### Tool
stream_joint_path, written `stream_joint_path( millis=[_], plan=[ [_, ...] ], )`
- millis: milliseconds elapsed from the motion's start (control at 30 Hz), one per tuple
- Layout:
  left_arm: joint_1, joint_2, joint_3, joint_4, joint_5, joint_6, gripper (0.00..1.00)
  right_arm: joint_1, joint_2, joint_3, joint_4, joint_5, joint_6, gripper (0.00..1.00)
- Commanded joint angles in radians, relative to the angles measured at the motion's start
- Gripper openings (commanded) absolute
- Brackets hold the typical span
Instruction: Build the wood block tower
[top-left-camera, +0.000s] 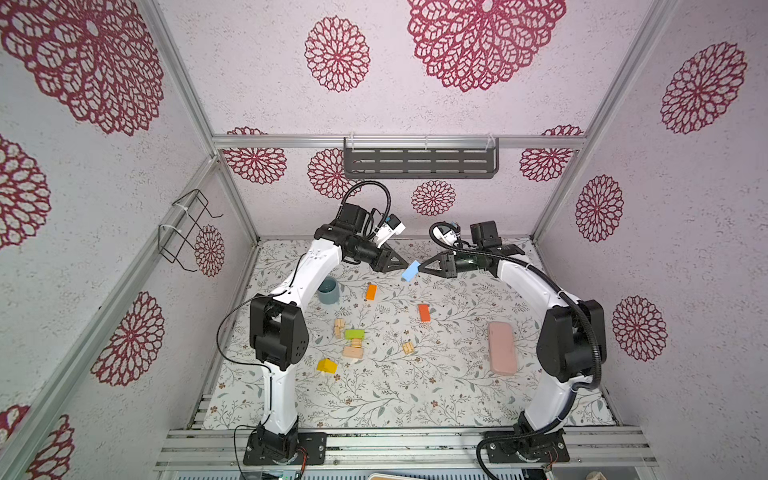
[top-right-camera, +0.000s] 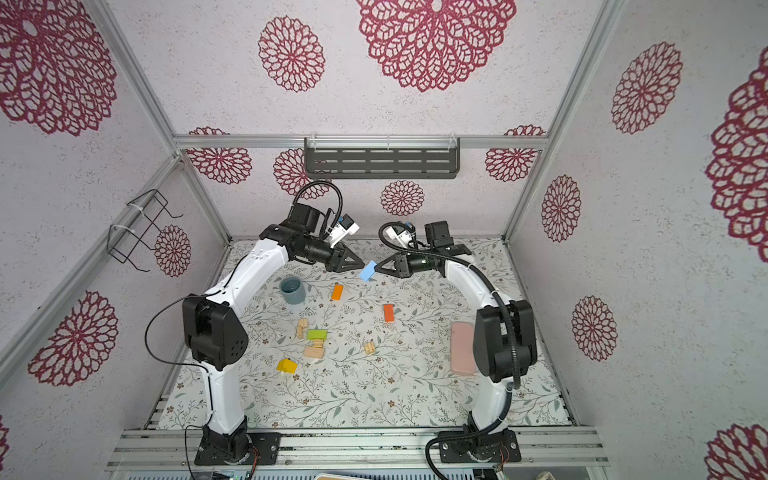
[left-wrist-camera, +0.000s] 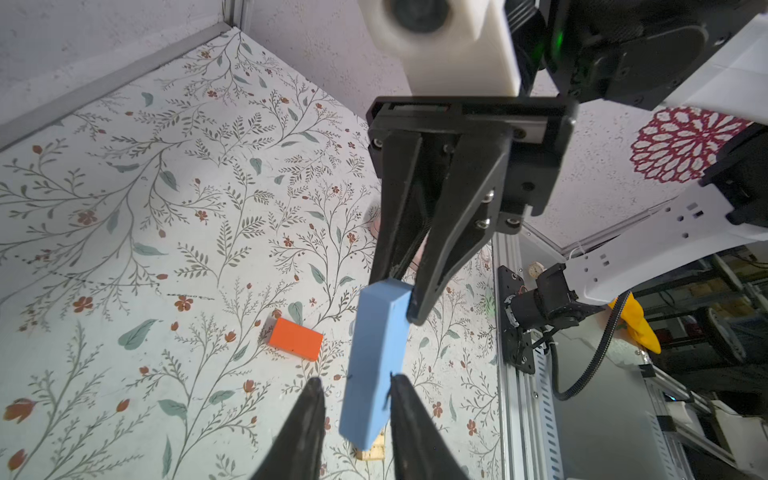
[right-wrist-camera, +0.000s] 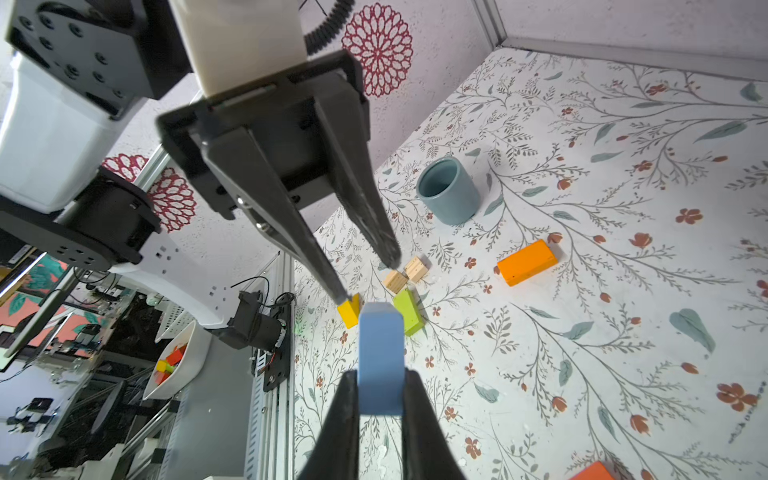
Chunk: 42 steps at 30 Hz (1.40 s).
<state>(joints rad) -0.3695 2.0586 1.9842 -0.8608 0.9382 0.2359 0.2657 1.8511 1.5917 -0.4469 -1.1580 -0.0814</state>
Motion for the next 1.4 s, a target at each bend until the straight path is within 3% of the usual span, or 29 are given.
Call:
stream_joint_path(
  millis=[0, 533, 767, 867, 1033, 1133, 1267, 1367],
  plan=[
    [0.002, 0.018, 0.037, -0.038, 0.045, 0.042, 0.32, -0.01, 0.004, 0.071, -0.117, -0.07, -0.102, 0.0],
    [-0.001, 0.043, 0.062, -0.048, 0.119, 0.029, 0.29, -0.014, 0.038, 0.138, -0.111, -0.101, -0.104, 0.0],
    [-0.008, 0.051, 0.073, -0.049, 0.134, 0.027, 0.15, -0.015, 0.038, 0.138, -0.09, -0.106, -0.094, 0.0],
    [-0.011, 0.056, 0.071, -0.049, 0.136, 0.026, 0.18, -0.014, 0.037, 0.134, -0.072, -0.106, -0.081, 0.0],
    [-0.018, 0.066, 0.079, -0.061, 0.134, 0.028, 0.38, -0.014, 0.035, 0.121, -0.021, -0.108, -0.043, 0.0],
    [-0.018, 0.067, 0.079, -0.056, 0.139, 0.024, 0.42, -0.014, 0.028, 0.108, 0.005, -0.112, -0.03, 0.0],
    [-0.019, 0.072, 0.084, -0.057, 0.149, 0.021, 0.22, -0.014, 0.02, 0.09, 0.043, -0.112, -0.003, 0.0],
    [-0.018, 0.072, 0.087, -0.056, 0.158, 0.019, 0.17, -0.014, 0.02, 0.087, 0.047, -0.115, 0.002, 0.0]
  ],
)
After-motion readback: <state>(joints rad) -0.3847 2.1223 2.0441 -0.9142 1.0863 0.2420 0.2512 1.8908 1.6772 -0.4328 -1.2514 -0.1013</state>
